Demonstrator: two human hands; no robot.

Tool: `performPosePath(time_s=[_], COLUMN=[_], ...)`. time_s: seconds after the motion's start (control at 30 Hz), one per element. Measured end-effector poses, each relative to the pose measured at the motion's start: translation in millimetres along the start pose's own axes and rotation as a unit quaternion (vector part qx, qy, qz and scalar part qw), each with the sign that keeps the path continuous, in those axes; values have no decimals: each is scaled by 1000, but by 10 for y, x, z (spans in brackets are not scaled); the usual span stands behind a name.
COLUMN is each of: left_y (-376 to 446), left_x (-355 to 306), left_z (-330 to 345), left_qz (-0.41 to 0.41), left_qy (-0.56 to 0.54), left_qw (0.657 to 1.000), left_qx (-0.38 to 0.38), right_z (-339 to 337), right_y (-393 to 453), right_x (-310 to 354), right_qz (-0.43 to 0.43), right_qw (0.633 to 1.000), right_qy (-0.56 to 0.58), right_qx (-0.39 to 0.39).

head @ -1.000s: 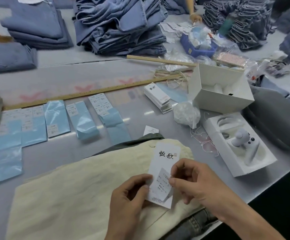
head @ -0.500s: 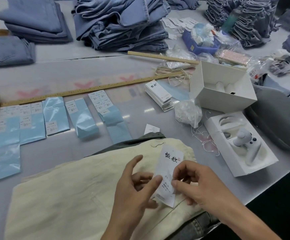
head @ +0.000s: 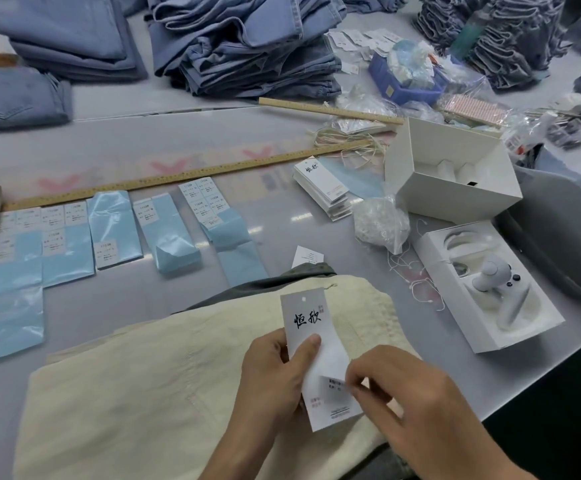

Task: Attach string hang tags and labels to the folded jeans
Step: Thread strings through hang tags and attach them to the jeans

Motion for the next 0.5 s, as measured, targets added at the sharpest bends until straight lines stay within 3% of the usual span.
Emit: performPosePath(time_s=[0.17,0.5], left_y=[23,18], left_x=[12,16], left_z=[30,62], left_qz=[-4,19], left_qy=[-5,2], left_qw=[1000,1000], left_qx=[15,21], right_z=[38,30], right_y=[-196,-400], right_x=[232,277], right_qz=[-76,-94], right_qw=[993,988], right_qy=[-76,-95], right_qx=[-51,-84])
Point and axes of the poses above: each hand's wrist, its own y-axis towards the middle knuckle, its own z-axis out of the palm, x = y × z, the point moved 10 cm from there along y, towards the middle knuckle, and after that the axes turned 1 degree about y, right-handed, at the moved point
